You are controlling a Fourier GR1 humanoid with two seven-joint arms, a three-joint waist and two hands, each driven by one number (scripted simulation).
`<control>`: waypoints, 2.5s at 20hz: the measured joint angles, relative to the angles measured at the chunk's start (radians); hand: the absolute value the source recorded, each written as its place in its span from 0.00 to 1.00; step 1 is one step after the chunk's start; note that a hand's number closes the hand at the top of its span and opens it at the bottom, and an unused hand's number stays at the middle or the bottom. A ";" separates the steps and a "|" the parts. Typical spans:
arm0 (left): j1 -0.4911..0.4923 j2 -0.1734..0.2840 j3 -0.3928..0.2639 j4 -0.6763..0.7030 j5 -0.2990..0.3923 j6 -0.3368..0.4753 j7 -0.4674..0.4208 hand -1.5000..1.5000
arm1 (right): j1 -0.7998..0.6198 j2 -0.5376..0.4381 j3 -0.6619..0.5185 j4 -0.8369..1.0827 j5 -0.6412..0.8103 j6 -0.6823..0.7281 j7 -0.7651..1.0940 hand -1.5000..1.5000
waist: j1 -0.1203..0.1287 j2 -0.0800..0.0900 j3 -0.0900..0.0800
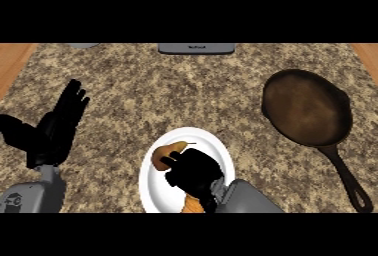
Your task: Pick the croissant from the plate and place it in the pan
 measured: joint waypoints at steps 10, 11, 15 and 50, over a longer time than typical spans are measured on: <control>-0.010 0.001 0.022 0.013 -0.001 -0.008 -0.010 0.50 | 0.071 0.016 -0.053 -0.011 0.019 -0.087 -0.040 1.00 | -0.002 0.000 0.002; -0.006 0.001 0.022 0.006 0.001 -0.008 -0.006 0.50 | 0.092 0.022 -0.071 -0.013 0.022 -0.103 0.003 1.00 | -0.003 0.001 0.002; 0.015 0.006 0.029 -0.007 0.003 -0.010 -0.005 0.50 | 0.156 0.036 -0.179 -0.060 0.031 -0.148 0.202 1.00 | -0.019 0.000 0.000; 0.011 -0.017 0.021 -0.016 -0.015 -0.018 0.001 0.50 | -0.029 -0.183 -0.846 -0.455 0.002 -0.269 0.337 1.00 | -0.001 0.014 -0.001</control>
